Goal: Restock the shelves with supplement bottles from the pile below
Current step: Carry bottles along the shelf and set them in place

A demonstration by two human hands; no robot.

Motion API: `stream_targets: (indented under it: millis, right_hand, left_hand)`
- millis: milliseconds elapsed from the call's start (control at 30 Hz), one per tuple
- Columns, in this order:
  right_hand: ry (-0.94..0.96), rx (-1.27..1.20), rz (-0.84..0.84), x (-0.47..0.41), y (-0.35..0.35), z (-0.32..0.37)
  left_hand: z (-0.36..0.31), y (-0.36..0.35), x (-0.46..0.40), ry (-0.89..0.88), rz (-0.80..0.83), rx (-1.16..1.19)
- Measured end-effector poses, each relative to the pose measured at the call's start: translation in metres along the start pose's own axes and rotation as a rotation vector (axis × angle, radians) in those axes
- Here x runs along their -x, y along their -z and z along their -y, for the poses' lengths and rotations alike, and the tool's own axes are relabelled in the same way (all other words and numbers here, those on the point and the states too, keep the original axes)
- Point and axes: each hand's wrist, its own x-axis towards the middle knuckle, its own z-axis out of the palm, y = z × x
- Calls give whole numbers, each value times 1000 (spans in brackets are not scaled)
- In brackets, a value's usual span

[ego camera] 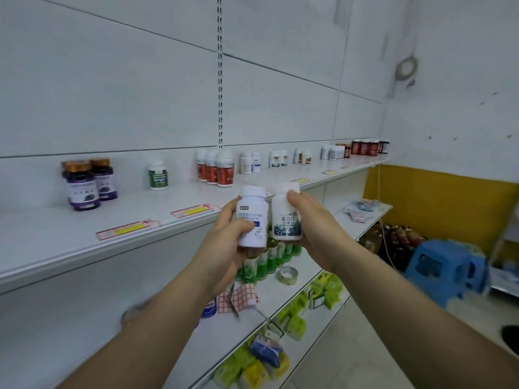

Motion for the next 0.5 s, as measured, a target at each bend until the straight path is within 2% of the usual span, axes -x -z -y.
stream_targets:
  millis: [233,500]
  right_hand:
    - [17,28,-29,-103,58,-11]
    - [86,201,-33,-252,103,-27]
  left_hand:
    - [33,-34,-110,-10,-30,-101]
    - [50,-42,-251,-84,-131,-180]
